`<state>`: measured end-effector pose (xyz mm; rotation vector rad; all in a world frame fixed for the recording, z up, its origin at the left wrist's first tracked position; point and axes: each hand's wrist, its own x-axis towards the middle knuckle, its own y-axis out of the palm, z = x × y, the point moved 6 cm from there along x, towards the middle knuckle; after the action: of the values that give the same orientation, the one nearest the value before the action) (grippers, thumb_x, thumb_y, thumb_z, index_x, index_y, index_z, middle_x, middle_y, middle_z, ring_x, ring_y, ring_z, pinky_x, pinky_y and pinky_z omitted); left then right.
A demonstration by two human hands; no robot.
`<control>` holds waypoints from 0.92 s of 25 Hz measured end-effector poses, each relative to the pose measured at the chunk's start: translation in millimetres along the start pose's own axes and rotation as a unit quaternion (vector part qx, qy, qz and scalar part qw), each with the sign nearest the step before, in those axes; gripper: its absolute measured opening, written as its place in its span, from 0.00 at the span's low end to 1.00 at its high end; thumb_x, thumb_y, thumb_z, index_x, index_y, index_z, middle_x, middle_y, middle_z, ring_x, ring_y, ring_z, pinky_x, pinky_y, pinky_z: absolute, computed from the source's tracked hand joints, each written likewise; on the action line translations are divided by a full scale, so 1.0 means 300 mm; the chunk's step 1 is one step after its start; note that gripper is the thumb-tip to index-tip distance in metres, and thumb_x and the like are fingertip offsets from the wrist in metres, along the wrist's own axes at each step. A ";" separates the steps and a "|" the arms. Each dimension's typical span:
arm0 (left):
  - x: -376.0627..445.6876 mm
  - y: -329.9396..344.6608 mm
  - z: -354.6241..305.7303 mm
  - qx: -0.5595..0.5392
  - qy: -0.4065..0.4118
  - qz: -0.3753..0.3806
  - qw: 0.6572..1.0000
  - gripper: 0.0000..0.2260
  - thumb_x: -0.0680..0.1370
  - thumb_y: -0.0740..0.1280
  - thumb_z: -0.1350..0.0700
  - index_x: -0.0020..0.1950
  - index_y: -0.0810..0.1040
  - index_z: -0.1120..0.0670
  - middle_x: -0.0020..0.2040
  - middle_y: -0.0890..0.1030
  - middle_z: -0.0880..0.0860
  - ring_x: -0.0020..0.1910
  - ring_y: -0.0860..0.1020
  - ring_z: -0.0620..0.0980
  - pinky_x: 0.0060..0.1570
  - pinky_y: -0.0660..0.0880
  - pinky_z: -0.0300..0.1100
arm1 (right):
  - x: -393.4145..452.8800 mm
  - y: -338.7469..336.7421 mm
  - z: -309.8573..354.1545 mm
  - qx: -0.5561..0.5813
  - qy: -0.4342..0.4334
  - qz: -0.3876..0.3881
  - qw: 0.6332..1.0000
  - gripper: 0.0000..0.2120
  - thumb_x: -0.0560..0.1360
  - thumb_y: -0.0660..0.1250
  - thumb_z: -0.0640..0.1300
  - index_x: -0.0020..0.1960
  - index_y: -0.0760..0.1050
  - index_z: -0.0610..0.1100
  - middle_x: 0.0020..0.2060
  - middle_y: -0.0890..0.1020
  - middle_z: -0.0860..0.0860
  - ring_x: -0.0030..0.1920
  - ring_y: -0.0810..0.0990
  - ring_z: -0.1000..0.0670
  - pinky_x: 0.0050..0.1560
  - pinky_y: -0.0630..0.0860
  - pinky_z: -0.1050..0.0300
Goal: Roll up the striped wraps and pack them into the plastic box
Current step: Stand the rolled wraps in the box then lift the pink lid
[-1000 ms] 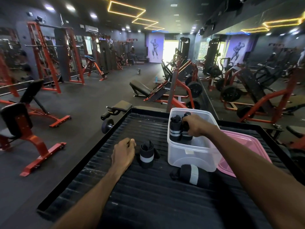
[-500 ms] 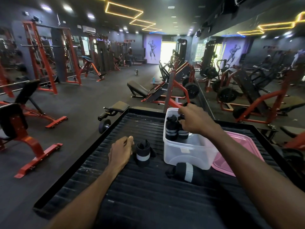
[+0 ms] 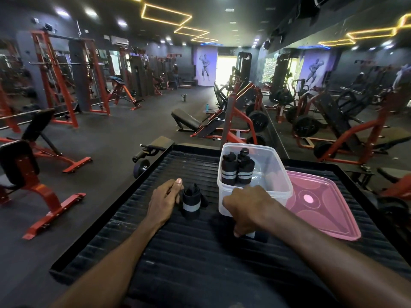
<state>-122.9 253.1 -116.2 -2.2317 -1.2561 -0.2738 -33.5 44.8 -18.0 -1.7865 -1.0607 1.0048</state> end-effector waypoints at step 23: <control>-0.020 0.026 -0.046 -0.003 0.086 0.080 0.993 0.22 0.78 0.60 0.32 0.49 0.80 0.49 0.43 0.83 0.51 0.42 0.82 0.52 0.44 0.78 0.57 | -0.061 -0.104 -0.015 0.198 -0.096 -0.050 0.974 0.21 0.68 0.75 0.50 0.57 0.73 0.49 0.51 0.80 0.48 0.51 0.80 0.46 0.44 0.73 0.56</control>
<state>-118.5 237.9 -110.2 -2.2461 -0.9814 -0.3999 -43.8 36.9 16.2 -1.3238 -0.9726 1.2461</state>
